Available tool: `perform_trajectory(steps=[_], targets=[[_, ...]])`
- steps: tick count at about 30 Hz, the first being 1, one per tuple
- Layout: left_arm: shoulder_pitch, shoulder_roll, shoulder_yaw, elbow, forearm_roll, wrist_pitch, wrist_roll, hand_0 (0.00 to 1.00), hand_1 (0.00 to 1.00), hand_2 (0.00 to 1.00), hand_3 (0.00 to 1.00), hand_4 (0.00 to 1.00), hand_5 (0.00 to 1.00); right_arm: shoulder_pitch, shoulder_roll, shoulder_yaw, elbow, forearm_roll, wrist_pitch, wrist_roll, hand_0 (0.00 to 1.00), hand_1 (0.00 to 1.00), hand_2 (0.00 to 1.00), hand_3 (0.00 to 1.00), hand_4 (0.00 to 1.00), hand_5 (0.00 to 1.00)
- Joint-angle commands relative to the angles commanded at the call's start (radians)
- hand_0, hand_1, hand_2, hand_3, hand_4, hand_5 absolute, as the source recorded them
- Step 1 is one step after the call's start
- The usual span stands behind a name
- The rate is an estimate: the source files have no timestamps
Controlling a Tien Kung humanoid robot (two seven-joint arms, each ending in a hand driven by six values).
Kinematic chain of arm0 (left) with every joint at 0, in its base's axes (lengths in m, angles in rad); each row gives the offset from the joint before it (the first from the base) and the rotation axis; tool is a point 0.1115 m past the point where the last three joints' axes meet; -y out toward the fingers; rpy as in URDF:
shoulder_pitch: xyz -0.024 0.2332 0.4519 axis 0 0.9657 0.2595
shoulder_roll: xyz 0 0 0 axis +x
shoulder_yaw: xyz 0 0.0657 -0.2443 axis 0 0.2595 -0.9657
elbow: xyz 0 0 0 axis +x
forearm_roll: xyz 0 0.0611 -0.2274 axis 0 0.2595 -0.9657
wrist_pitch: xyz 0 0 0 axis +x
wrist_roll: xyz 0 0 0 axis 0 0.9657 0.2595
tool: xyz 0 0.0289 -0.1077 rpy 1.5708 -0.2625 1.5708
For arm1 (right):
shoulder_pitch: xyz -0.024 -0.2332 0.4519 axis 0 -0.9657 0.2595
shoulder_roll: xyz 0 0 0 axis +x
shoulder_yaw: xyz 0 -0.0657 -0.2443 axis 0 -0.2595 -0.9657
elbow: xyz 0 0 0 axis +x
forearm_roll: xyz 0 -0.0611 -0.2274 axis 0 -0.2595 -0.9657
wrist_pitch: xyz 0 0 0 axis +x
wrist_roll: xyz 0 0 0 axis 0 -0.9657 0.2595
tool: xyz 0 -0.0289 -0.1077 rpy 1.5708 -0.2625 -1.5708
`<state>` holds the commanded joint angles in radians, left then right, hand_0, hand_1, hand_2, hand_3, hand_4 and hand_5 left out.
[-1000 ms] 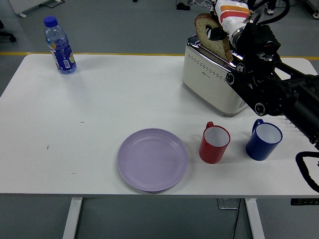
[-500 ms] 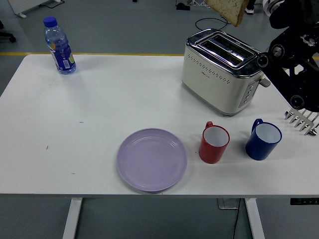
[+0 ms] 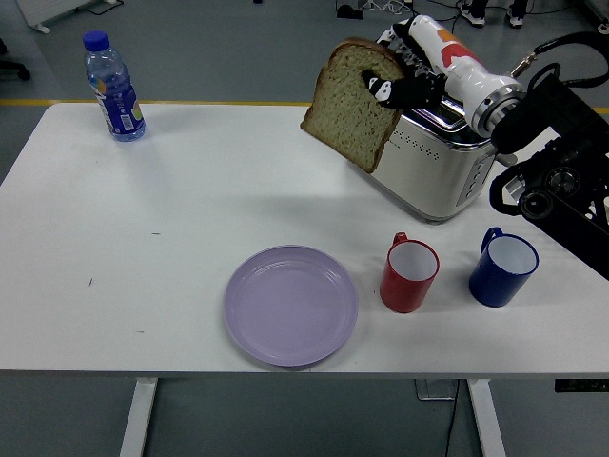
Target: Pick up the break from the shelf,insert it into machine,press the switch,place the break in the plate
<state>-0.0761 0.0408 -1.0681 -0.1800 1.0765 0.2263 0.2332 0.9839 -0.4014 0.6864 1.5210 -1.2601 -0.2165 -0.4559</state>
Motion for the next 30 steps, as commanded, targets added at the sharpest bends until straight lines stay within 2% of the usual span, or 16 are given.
perform_trajectory(steps=[2, 4, 11, 17, 30], targets=[[0.000, -0.002, 0.000, 0.000, 0.001, -0.002, 0.001, 0.627, 0.511, 0.486, 0.489, 0.286, 0.858, -0.034, -0.001, -0.051, 0.047, 0.082, 0.008, -0.005, 0.102, 0.208, 0.326, 0.454, 0.476, 0.103], [0.001, -0.002, 0.001, 0.000, 0.001, -0.002, 0.001, 0.627, 0.511, 0.486, 0.489, 0.286, 0.858, -0.048, 0.000, -0.074, 0.063, 0.146, 0.006, -0.006, 0.102, 0.208, 0.326, 0.454, 0.476, 0.103], [0.001, -0.003, -0.001, 0.000, -0.001, -0.002, 0.000, 0.628, 0.512, 0.487, 0.492, 0.285, 0.858, -0.097, 0.016, -0.174, 0.097, 0.204, 0.009, -0.011, 0.101, 0.205, 0.324, 0.453, 0.469, 0.105], [-0.002, -0.003, 0.000, 0.000, -0.004, -0.001, -0.002, 0.628, 0.513, 0.487, 0.491, 0.286, 0.858, -0.120, 0.046, -0.234, 0.090, 0.217, 0.003, -0.010, 0.097, 0.201, 0.321, 0.453, 0.456, 0.100], [-0.001, -0.003, 0.002, 0.000, -0.001, -0.002, -0.001, 0.629, 0.514, 0.490, 0.494, 0.286, 0.862, -0.153, 0.115, -0.246, 0.034, 0.237, -0.021, 0.001, 0.091, 0.197, 0.319, 0.451, 0.438, 0.092]])
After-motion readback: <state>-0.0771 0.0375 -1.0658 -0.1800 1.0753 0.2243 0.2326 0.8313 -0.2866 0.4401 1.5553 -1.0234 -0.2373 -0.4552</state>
